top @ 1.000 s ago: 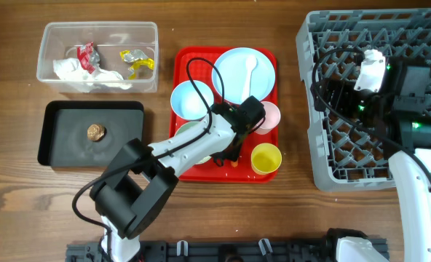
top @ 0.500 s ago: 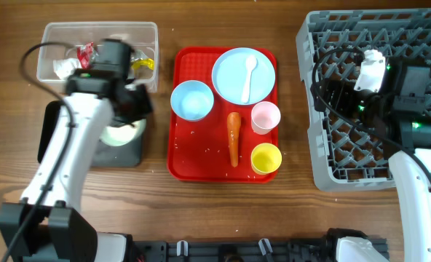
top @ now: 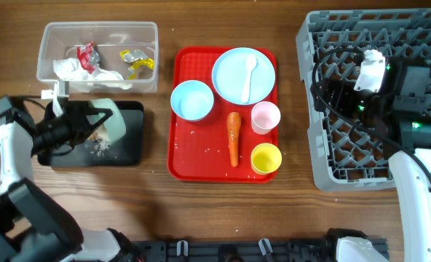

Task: Sort waste into correct bins and load items into the dishwasher rack
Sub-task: 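Tip the green bowl over the black tray to pour out the rice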

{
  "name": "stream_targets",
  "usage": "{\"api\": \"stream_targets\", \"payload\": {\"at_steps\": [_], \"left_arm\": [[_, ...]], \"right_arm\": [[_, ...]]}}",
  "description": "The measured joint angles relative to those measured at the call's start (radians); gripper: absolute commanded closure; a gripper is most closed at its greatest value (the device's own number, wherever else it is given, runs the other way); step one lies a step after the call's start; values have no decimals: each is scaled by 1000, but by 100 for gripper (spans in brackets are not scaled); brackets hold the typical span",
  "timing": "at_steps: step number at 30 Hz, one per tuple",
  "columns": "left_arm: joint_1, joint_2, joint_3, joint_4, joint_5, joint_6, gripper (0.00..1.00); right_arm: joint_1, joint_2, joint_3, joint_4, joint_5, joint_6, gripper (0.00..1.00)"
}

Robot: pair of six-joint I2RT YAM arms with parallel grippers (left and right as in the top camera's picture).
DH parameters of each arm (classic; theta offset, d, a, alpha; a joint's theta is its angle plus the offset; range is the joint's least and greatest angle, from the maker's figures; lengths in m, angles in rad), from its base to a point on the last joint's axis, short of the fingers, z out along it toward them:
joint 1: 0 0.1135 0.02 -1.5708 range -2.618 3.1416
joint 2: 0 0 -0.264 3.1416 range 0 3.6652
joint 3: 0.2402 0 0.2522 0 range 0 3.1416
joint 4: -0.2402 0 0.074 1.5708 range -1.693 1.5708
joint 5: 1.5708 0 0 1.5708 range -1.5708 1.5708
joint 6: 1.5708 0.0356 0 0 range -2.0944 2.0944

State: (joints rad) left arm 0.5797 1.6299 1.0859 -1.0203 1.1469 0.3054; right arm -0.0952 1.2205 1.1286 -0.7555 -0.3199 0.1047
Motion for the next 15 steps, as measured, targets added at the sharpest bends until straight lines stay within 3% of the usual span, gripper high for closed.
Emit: {"api": "stream_targets", "payload": {"at_steps": [9, 15], "left_arm": [[9, 109, -32, 15, 258, 82, 96], [9, 109, -32, 13, 372, 3, 96]], "right_arm": [[0, 0, 0, -7, 11, 0, 0], [0, 0, 0, -7, 14, 0, 0]]}}
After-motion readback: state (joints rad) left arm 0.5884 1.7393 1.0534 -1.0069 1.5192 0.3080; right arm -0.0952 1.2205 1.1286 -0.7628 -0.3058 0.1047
